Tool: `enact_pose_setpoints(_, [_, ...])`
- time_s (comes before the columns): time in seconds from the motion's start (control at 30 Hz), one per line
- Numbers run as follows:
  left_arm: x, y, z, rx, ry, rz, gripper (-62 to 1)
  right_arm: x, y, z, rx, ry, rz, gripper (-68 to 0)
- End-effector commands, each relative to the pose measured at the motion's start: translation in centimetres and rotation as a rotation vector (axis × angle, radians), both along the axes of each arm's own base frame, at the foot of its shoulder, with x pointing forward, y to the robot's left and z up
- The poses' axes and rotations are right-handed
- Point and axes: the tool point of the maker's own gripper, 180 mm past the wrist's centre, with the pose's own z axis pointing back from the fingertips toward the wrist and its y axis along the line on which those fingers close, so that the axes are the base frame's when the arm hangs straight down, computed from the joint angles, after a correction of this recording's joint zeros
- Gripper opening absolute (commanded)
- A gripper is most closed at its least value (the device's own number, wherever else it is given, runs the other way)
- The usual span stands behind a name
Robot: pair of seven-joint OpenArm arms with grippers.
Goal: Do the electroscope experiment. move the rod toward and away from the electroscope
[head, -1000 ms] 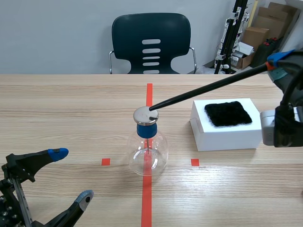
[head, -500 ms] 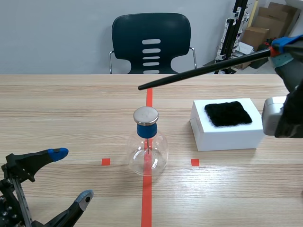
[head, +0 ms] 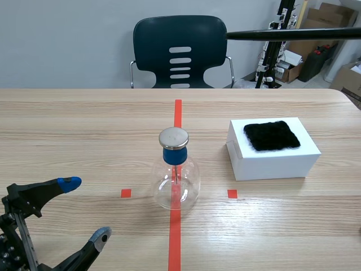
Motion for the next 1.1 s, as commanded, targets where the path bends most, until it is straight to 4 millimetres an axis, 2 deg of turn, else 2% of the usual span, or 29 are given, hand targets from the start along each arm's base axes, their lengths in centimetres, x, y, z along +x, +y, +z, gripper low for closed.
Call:
enact_pose_setpoints(0.0, [0.4,0.0,0.9,-0.023,-0.029,0.001,1.4,-0.7,0.1,0.6,0.021,-0.022,0.007,-67.4])
enact_pose_setpoints(0.2, [0.4,0.0,0.9,-0.022,-0.029,0.001,1.4,-3.2,-0.4,-0.3,0.053,0.008,-0.003,-67.4])
enact_pose_setpoints(0.4, [0.4,0.0,0.9,-0.022,-0.029,0.001,1.4,-4.8,-1.1,-1.0,0.089,0.029,-0.035,-67.4])
enact_pose_setpoints(0.73, [0.4,0.0,0.9,-0.022,-0.029,0.001,1.4,-6.2,-3.3,-3.7,0.094,0.102,-0.07,-67.3])
enact_pose_setpoints(1.07, [0.4,0.0,0.9,-0.022,-0.029,0.001,1.4,-6.3,-3.4,-4.0,0.105,0.118,-0.075,-67.3])
